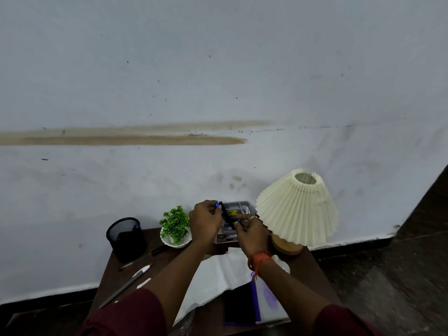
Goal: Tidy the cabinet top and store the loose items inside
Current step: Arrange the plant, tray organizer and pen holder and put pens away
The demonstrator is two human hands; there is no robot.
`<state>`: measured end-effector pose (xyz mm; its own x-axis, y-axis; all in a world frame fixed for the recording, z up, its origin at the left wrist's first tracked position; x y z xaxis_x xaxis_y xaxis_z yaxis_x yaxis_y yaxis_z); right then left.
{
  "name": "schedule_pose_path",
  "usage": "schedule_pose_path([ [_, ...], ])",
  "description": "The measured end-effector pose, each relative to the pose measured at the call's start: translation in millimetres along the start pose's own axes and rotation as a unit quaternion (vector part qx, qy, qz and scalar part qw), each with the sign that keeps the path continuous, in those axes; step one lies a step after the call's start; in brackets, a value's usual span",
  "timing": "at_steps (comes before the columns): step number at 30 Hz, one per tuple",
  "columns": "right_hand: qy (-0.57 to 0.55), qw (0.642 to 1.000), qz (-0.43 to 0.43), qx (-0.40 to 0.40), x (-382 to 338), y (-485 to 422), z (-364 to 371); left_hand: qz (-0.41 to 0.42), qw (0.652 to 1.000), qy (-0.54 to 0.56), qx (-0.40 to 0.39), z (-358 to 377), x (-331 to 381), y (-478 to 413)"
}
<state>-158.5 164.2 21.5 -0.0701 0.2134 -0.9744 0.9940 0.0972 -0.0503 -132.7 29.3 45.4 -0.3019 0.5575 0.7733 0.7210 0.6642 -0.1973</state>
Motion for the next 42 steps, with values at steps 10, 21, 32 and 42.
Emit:
schedule_pose_path([
  [10, 0.067, 0.993, -0.087, 0.031, -53, 23, 1, 0.012, 0.999, 0.026, 0.027, -60, 13, 11],
  [21, -0.001, 0.99, -0.137, 0.026, -126, 60, 22, 0.023, 0.996, 0.02, 0.08, -148, 16, 20],
  [32, -0.034, 0.989, -0.13, -0.059, -148, 101, 109, -0.009, 0.987, -0.046, 0.154, -241, -47, 17],
  [42, -0.003, 0.989, -0.108, -0.104, -124, 111, 167, -0.065, 0.981, -0.073, 0.166, -253, -110, 11],
])
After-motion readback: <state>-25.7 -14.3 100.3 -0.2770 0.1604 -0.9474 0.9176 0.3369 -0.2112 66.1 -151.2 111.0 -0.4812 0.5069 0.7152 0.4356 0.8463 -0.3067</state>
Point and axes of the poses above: each hand's wrist, its own y-axis away from the middle knuckle, its own z-axis out of the palm, x = y × z, the point moved 3 cm from there along -y, towards the middle knuckle, and after that the axes turned 12 degrees about -y, right-handed, at the moved point
